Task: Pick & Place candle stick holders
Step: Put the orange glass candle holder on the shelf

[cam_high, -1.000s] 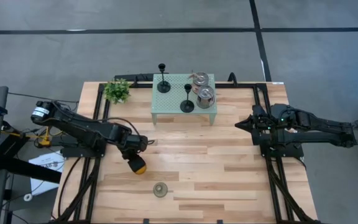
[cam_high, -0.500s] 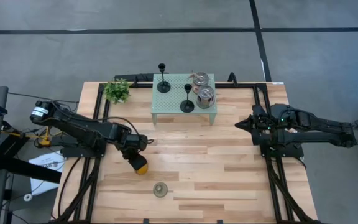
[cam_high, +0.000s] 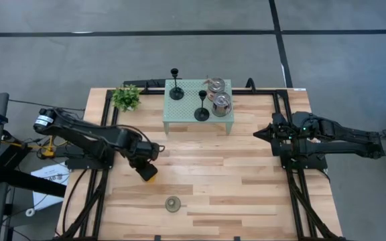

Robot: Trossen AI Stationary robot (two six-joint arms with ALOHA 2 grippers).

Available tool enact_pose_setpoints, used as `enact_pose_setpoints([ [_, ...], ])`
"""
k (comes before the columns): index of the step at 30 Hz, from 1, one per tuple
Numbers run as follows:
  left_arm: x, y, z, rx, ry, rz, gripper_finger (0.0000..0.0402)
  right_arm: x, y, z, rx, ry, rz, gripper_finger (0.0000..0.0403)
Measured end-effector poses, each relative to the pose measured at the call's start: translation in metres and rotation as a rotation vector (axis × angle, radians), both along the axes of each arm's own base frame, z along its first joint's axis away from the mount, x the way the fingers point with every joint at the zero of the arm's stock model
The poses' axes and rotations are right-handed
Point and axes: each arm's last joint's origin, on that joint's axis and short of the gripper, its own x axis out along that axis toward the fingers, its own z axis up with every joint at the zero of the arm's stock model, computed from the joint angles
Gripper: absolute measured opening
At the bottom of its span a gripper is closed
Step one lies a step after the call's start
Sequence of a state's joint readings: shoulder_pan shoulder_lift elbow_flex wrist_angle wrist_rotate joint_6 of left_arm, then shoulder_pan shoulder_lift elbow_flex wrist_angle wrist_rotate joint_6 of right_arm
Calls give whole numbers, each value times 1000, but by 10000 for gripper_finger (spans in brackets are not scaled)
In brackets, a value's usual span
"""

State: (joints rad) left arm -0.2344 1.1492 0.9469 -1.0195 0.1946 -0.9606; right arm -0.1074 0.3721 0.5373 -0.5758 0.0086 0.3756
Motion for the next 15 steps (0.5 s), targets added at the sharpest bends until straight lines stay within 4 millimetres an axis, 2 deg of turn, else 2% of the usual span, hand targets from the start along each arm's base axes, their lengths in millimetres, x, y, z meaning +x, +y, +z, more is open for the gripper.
enact_pose_setpoints([
  [7, 7, 7, 37, 96, -127, 31, 35, 0, 0, 0, 0, 0, 0, 0],
  [15, 5, 38, 75, 202, -180, 87, 35, 0, 0, 0, 1, 0, 1, 0],
])
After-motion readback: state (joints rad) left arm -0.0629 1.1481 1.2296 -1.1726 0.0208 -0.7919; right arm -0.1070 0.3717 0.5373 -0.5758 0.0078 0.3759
